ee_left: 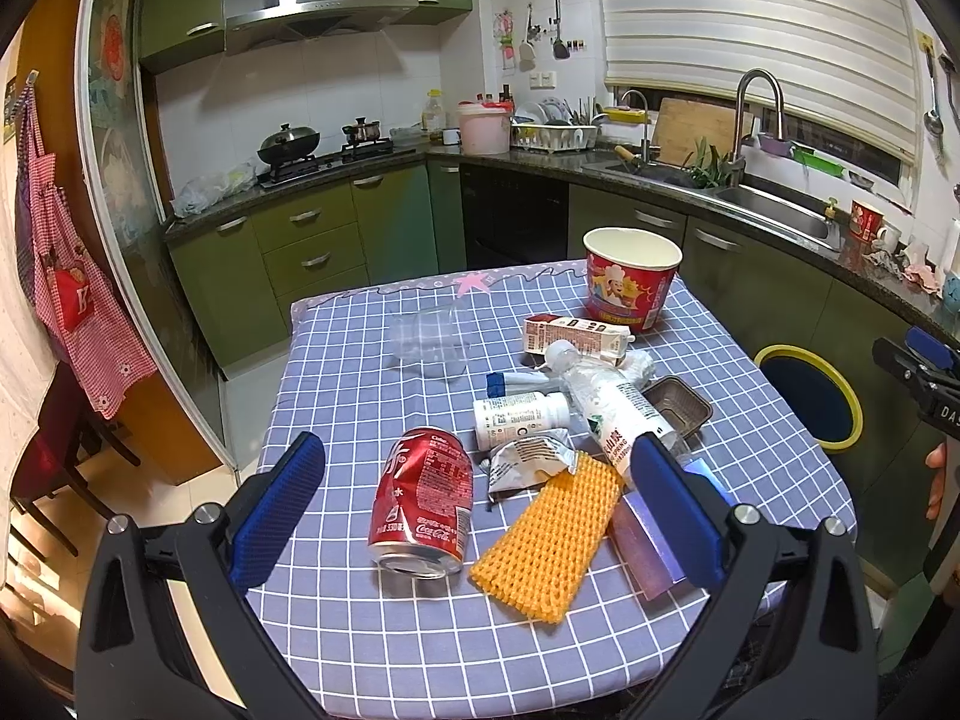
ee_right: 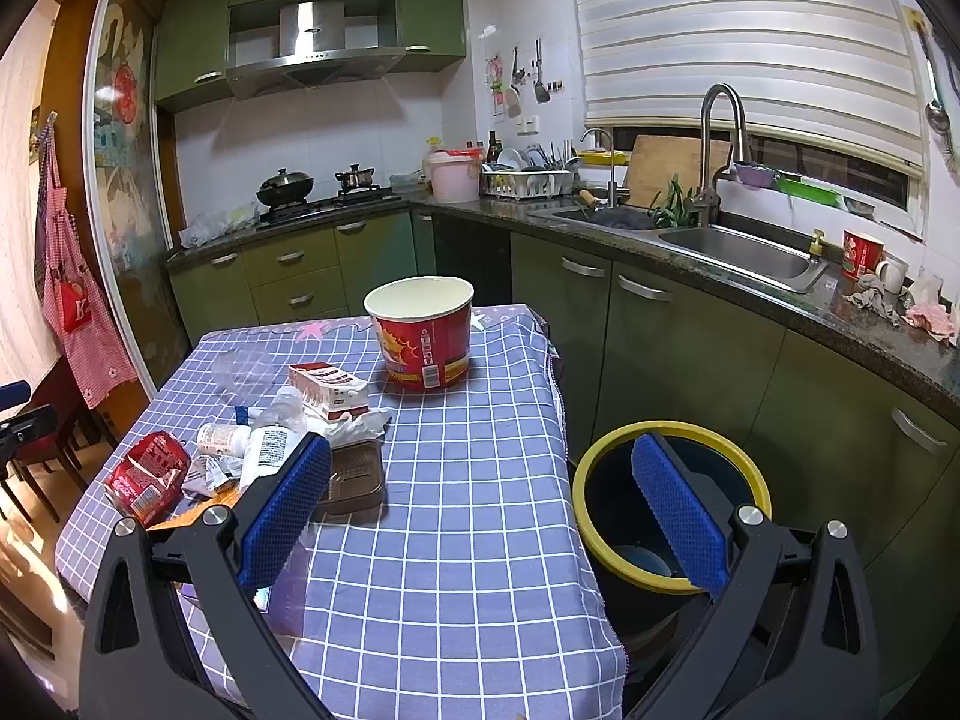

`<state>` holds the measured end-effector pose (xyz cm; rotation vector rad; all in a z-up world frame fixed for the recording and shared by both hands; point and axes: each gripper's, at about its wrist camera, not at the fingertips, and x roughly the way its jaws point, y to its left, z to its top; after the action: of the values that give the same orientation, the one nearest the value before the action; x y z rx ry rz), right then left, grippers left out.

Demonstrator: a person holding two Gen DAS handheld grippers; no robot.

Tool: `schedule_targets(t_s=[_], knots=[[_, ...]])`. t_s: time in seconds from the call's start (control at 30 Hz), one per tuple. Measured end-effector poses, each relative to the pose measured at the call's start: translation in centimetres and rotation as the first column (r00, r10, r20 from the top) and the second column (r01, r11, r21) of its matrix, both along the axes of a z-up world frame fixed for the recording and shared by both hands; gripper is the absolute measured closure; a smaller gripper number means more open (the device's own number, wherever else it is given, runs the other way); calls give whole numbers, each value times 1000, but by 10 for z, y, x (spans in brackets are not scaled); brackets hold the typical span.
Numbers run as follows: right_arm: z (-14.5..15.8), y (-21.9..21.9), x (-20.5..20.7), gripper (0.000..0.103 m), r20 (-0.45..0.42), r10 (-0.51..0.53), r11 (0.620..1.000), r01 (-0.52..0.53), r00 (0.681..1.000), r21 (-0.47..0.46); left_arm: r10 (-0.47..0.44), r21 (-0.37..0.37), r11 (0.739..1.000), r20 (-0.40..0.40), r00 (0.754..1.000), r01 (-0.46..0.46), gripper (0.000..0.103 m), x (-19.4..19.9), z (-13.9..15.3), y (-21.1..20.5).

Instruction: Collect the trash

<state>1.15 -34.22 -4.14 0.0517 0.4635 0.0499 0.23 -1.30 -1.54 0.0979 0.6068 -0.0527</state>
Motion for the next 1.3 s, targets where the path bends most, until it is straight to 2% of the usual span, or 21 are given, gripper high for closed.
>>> schedule_targets(t_s=[0.33, 0.57, 0.67, 0.9, 1.03, 1.13, 1.23, 1.3], knots=[[-2, -1, 7, 4, -13, 11, 1000, -11, 1000, 1, -11, -5, 1000, -20, 1000, 11, 6, 8, -1, 1], [21, 4, 60, 4, -69, 107, 993, -111, 992, -50, -26, 0, 1000, -36, 999, 26, 6, 50, 9, 8], [29, 10, 95, 4, -145, 153, 984, -165, 977, -71, -46, -28, 999, -55, 997, 45, 6, 75, 15, 15], [49, 10, 198, 4, -338, 218, 976, -211, 916, 59, -67, -11, 998, -47, 997, 67, 6, 141, 21, 25], [50, 18, 266, 4, -449, 196, 981, -177, 872, 84, -84, -38, 996, -70, 994, 82, 6, 192, 12, 33], [42, 25, 316, 5, -525, 154, 988, -139, 837, 70, -109, -80, 992, -88, 990, 102, 6, 222, 2, 42], [25, 30, 366, 17, -618, 112, 993, -100, 778, 55, -112, -102, 990, -101, 989, 102, 6, 239, -12, 48], [13, 28, 391, 29, -666, 84, 996, -70, 741, 47, -109, -101, 990, -103, 989, 98, 6, 244, -20, 52]])
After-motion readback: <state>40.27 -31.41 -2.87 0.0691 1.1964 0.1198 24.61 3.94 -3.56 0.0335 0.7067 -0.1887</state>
